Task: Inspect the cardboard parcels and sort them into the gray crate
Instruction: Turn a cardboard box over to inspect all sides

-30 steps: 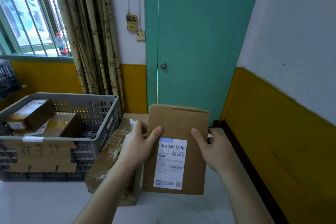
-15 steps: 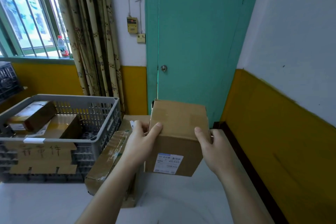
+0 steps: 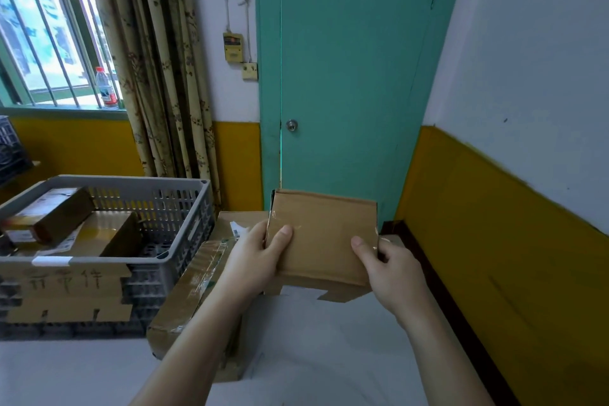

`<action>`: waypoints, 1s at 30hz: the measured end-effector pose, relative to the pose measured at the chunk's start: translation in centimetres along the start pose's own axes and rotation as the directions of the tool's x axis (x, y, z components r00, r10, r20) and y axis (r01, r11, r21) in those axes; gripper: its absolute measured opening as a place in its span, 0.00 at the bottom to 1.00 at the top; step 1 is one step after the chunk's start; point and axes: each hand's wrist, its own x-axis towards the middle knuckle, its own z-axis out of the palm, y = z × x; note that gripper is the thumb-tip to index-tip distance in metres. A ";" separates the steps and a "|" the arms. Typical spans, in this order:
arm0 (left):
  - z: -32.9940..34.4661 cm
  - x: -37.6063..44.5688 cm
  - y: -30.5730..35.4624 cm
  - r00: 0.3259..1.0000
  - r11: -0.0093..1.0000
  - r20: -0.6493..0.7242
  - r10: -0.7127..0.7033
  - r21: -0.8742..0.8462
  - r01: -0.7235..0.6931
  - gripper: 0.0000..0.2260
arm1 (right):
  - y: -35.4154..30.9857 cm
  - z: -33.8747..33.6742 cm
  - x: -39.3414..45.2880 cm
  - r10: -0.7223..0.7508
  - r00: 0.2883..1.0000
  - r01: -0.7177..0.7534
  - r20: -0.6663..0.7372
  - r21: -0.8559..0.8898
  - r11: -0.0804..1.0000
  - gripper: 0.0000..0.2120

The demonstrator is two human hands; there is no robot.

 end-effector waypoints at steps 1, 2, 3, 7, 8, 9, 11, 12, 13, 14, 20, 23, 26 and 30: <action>-0.1 -0.1 -0.1 1.000 1.000 0.012 0.011 -0.004 -0.011 0.13 | 0.1 -0.1 0.0 0.010 1.000 -0.010 0.006 0.002 1.000 0.18; -0.2 -0.1 -0.1 0.999 1.000 0.032 0.010 -0.022 -0.010 0.11 | 0.2 -0.1 -0.1 0.017 1.000 -0.017 0.016 0.010 1.000 0.16; -0.3 0.0 -0.1 0.999 0.999 0.050 0.003 -0.050 0.000 0.10 | 0.2 -0.2 -0.1 0.015 1.000 -0.016 0.023 0.018 1.000 0.13; -0.1 0.1 0.5 0.996 0.980 0.087 -0.034 -0.194 0.051 0.11 | -0.2 -0.6 0.0 -0.017 0.999 0.016 -0.040 -0.041 0.999 0.18; -0.1 0.2 0.7 0.997 0.983 0.074 -0.026 -0.179 0.039 0.12 | -0.3 -0.6 0.2 -0.029 0.998 0.025 -0.054 -0.064 0.998 0.21; 0.0 0.1 0.8 0.999 0.990 0.053 -0.008 -0.141 0.015 0.13 | -0.4 -0.6 0.2 -0.045 0.997 0.040 -0.061 -0.089 0.995 0.25; 0.2 0.0 0.7 0.999 0.997 0.017 0.035 -0.069 -0.033 0.13 | -0.5 -0.6 0.3 -0.074 0.995 0.068 -0.063 -0.099 0.993 0.27; 0.3 0.0 0.6 0.999 0.998 0.015 0.043 -0.057 -0.042 0.13 | -0.5 -0.6 0.2 -0.086 0.994 0.080 -0.068 -0.090 0.993 0.26; 0.4 0.0 0.4 0.999 0.998 0.025 0.041 -0.050 -0.040 0.13 | -0.5 -0.7 0.1 -0.097 0.992 0.090 -0.075 -0.087 0.992 0.24; 0.4 0.0 0.3 0.999 0.999 0.039 0.030 -0.046 -0.028 0.14 | -0.4 -0.7 0.0 -0.103 0.992 0.096 -0.077 -0.085 0.992 0.23; -1.0 0.8 0.3 0.984 0.993 0.175 0.024 -0.120 -0.003 0.33 | -0.3 -1.0 0.2 -0.036 0.999 0.037 -0.035 0.028 0.999 0.24; -0.7 0.9 0.1 0.974 0.991 0.197 0.113 -0.096 -0.096 0.21 | -0.5 -1.0 0.3 -0.079 0.996 0.078 -0.053 -0.007 0.997 0.27; -0.7 0.7 -0.1 0.975 0.980 0.204 0.089 -0.191 -0.049 0.18 | -0.6 -1.3 0.0 -0.059 0.998 0.060 -0.023 0.030 0.998 0.28; -0.4 0.6 0.9 0.988 0.971 0.131 -0.086 -0.211 0.113 0.25 | -1.2 -1.3 0.2 0.086 0.995 -0.087 0.044 0.022 0.996 0.36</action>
